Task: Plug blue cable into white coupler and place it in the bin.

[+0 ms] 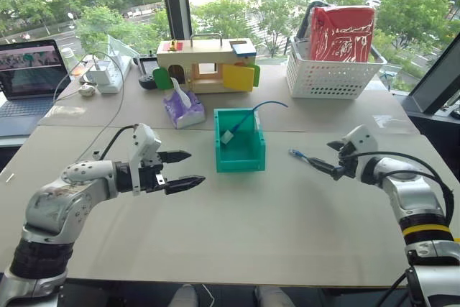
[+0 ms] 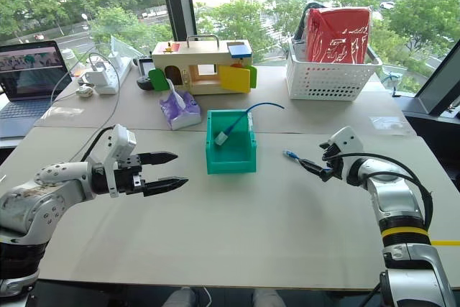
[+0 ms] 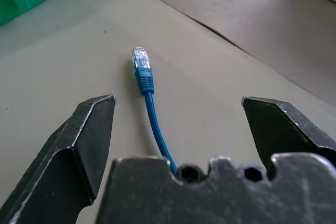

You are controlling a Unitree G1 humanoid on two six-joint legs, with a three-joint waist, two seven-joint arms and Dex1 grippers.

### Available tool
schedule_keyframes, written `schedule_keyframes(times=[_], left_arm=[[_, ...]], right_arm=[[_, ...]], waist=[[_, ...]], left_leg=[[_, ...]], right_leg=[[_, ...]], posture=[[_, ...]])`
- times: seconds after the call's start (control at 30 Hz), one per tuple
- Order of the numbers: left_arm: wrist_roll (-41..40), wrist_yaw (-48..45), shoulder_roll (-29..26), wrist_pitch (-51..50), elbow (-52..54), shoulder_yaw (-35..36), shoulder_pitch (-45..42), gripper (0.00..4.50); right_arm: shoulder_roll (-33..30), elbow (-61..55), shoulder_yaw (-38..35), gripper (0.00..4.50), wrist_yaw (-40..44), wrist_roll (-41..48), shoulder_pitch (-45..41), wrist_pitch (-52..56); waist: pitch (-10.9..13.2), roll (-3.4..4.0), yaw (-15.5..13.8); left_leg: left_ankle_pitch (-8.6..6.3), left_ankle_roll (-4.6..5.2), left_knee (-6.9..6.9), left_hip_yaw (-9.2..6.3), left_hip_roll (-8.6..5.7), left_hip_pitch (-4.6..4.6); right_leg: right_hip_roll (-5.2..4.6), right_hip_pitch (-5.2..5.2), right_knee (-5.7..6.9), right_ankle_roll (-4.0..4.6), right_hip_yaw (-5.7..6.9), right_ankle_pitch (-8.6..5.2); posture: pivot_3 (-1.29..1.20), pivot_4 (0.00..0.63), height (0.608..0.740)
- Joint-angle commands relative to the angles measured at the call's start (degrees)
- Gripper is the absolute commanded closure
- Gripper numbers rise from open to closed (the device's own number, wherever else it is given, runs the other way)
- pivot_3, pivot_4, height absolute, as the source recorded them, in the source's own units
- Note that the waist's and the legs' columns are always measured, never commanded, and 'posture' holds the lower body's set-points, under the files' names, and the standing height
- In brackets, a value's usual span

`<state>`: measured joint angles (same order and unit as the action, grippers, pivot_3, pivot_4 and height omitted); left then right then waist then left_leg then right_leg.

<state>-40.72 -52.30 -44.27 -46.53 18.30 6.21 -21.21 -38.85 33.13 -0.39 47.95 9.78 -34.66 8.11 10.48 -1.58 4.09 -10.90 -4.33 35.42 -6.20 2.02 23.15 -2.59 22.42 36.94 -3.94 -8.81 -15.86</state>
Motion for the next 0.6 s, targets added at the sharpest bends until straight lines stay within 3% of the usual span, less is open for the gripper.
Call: schedule_keyframes(times=[0.03, 0.13, 0.23, 0.4, 0.6], left_arm=[[-3.7, 1.0, -1.0, -2.8, 4.5, 2.7, -1.1, 0.0], [-4.2, 1.8, -1.7, -3.8, 6.4, 2.7, -0.6, 0.0], [-4.3, 2.6, -1.9, -4.2, 7.6, 2.7, -0.2, 0.0], [-4.1, 3.2, -2.3, -4.3, 8.3, 2.6, 0.3, 0.0], [0.1, 1.3, -3.2, 0.6, 7.6, 0.4, 1.2, 0.0]], right_arm=[[1.5, 8.2, 1.1, 0.04, 3.6, -2.0, -6.0, -5.1], [3.3, 16.7, 2.6, 0.04, 4.2, -4.3, -10.2, -7.4], [4.1, 22.6, 3.0, 0.71, 4.9, -6.0, -12.7, -9.2], [4.3, 26.0, 3.0, 2.58, 7.6, -7.1, -14.5, -11.6], [2.9, 23.3, 2.8, 4.46, 11.7, -7.3, -13.6, -14.9]], waist=[[0.2, 0.01, 0.1], [0.3, 0.02, 0.5], [0.3, 0.02, 1.2], [0.3, 0.02, 1.5], [0.3, 0.02, 1.6]], left_leg=[[0.0, 0.0, 0.0, 0.0, -0.01, 0.01], [0.0, 0.0, 0.0, -0.01, 0.0, -0.02], [0.0, 0.0, 0.0, -0.04, 0.0, -0.06], [0.01, -0.02, 0.07, -0.07, -0.02, -0.13], [0.01, -0.02, 0.12, -0.1, -0.02, -0.13]], right_leg=[[-0.02, 0.01, 0.0, 0.02, 0.0, 0.01], [-0.01, 0.02, 0.06, 0.06, 0.01, 0.04], [-0.01, 0.0, 0.11, 0.09, 0.04, 0.05], [-0.01, -0.12, 0.12, 0.09, 0.08, 0.06], [-0.01, -0.13, 0.16, 0.09, 0.09, 0.06]], posture=[[0.0, 0.15, 0.74], [0.0, 0.15, 0.74], [0.0, 0.15, 0.74], [0.0, 0.15, 0.74], [0.0, 0.15, 0.74]])
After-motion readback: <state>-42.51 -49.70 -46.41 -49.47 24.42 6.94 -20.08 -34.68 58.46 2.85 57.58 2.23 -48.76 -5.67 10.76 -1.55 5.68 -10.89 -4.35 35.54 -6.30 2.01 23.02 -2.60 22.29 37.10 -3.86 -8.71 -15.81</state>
